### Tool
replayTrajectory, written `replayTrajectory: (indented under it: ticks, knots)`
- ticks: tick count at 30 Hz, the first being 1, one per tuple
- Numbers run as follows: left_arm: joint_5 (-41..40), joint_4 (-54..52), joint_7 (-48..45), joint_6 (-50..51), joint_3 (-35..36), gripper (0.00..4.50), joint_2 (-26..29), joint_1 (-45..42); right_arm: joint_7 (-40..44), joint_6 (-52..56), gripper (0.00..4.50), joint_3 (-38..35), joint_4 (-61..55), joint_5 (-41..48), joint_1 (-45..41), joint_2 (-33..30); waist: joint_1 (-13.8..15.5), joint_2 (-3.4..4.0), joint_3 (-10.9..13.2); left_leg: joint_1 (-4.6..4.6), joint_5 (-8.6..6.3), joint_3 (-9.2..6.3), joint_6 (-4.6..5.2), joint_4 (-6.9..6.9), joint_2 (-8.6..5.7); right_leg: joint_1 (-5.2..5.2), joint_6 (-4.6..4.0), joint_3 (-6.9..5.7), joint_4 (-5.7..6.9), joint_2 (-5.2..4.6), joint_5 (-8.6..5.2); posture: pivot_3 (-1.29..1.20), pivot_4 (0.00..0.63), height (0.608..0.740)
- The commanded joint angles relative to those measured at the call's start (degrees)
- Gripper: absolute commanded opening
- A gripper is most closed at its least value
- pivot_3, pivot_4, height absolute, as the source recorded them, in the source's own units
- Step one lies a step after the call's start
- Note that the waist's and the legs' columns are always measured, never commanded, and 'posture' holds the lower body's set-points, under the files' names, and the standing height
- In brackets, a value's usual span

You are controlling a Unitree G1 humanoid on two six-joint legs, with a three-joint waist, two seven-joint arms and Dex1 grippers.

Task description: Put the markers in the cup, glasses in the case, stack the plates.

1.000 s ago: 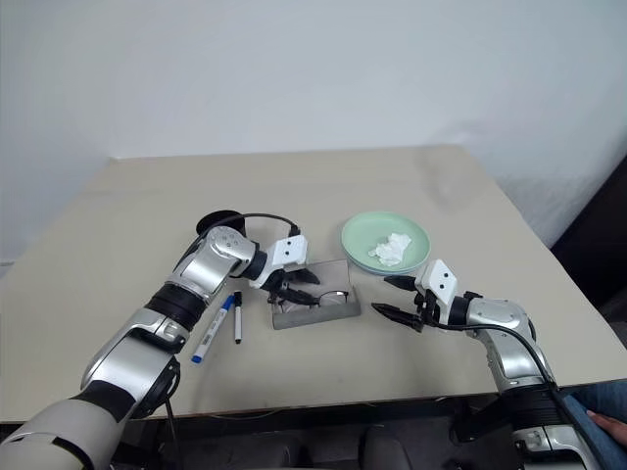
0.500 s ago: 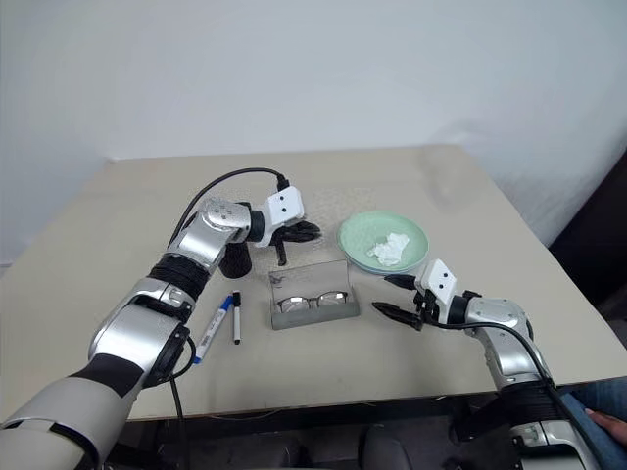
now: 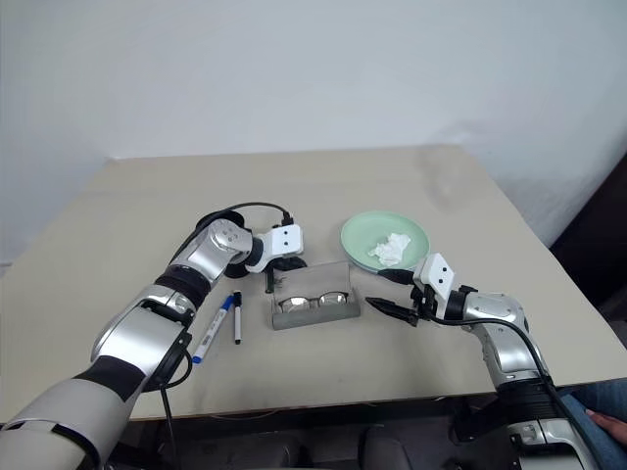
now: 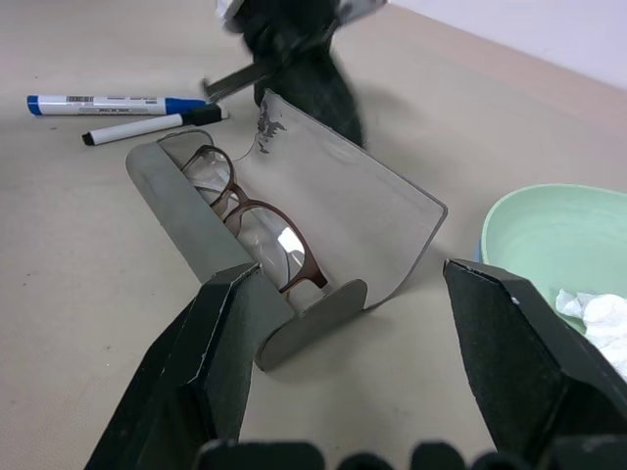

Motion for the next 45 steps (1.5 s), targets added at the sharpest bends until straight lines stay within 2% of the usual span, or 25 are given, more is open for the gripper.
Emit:
replayTrajectory:
  ticks: [1,7,14,23,28,37,40,45]
  knots:
    - [-1.4,-4.8,-6.4,0.6,0.3,0.04,1.1,0.3,-0.5,0.2,3.19,-1.6,-2.6,1.3,-1.4,-0.1,0.0,0.0,0.0,0.0,0.0,0.01,0.0,0.0,0.01,0.0,0.0,0.01,0.0,0.0,0.0,0.0,0.0,0.74]
    - [-5.5,-11.8,-12.2,4.9,2.8,0.04,1.9,2.8,-1.1,0.8,3.19,-1.7,-3.0,1.5,-1.5,0.1,0.0,0.0,0.0,0.0,-0.01,0.01,0.02,0.02,0.08,0.0,0.0,0.01,0.01,0.0,0.0,0.0,0.0,0.74]
    - [-9.6,-25.9,-19.4,11.1,2.2,0.04,4.6,9.4,-1.4,1.3,3.19,-1.6,-3.0,1.5,-1.9,0.3,0.0,0.02,0.0,0.01,-0.02,0.02,0.03,0.02,0.12,-0.01,0.0,0.02,0.02,0.0,0.0,0.0,0.0,0.74]
    - [-9.7,-35.1,-16.3,15.7,1.9,0.04,7.7,15.3,-1.2,1.9,3.19,-1.4,-2.8,1.5,-2.4,0.5,0.0,0.03,0.0,0.07,-0.01,0.02,0.02,0.05,0.13,0.01,-0.01,0.02,0.06,0.0,0.0,0.0,0.0,0.74]
    - [-12.9,-42.2,-9.3,20.3,6.9,0.04,7.8,18.9,-0.6,2.4,3.19,-1.1,-3.1,1.6,-2.6,0.4,0.0,0.04,0.0,0.07,-0.02,0.03,0.02,0.05,0.16,-0.01,-0.01,0.02,0.08,0.0,0.0,0.0,0.0,0.74]
    - [-17.9,-67.3,5.7,37.4,15.9,0.04,8.4,33.3,1.0,2.9,3.19,-0.8,-1.9,1.6,-3.3,0.2,0.0,0.05,0.0,0.08,-0.06,0.0,-0.05,0.05,0.18,-0.05,-0.03,0.0,0.08,-0.02,0.01,0.0,0.0,0.74]
    - [-18.1,-75.7,15.5,46.2,20.2,0.04,5.2,38.6,1.5,3.0,3.19,-0.9,-1.2,1.7,-3.9,0.3,0.0,0.06,0.0,0.1,-0.08,0.0,-0.09,0.04,0.22,-0.05,-0.04,-0.03,0.1,-0.01,0.02,0.0,0.0,0.74]
    - [-15.3,-84.3,29.7,54.7,23.6,0.04,0.6,45.4,2.2,3.1,3.19,-0.9,-0.4,2.0,-4.4,0.3,0.0,0.04,0.0,0.13,-0.09,-0.02,-0.14,0.04,0.22,-0.02,-0.05,-0.06,0.1,-0.02,0.02,0.0,0.0,0.74]
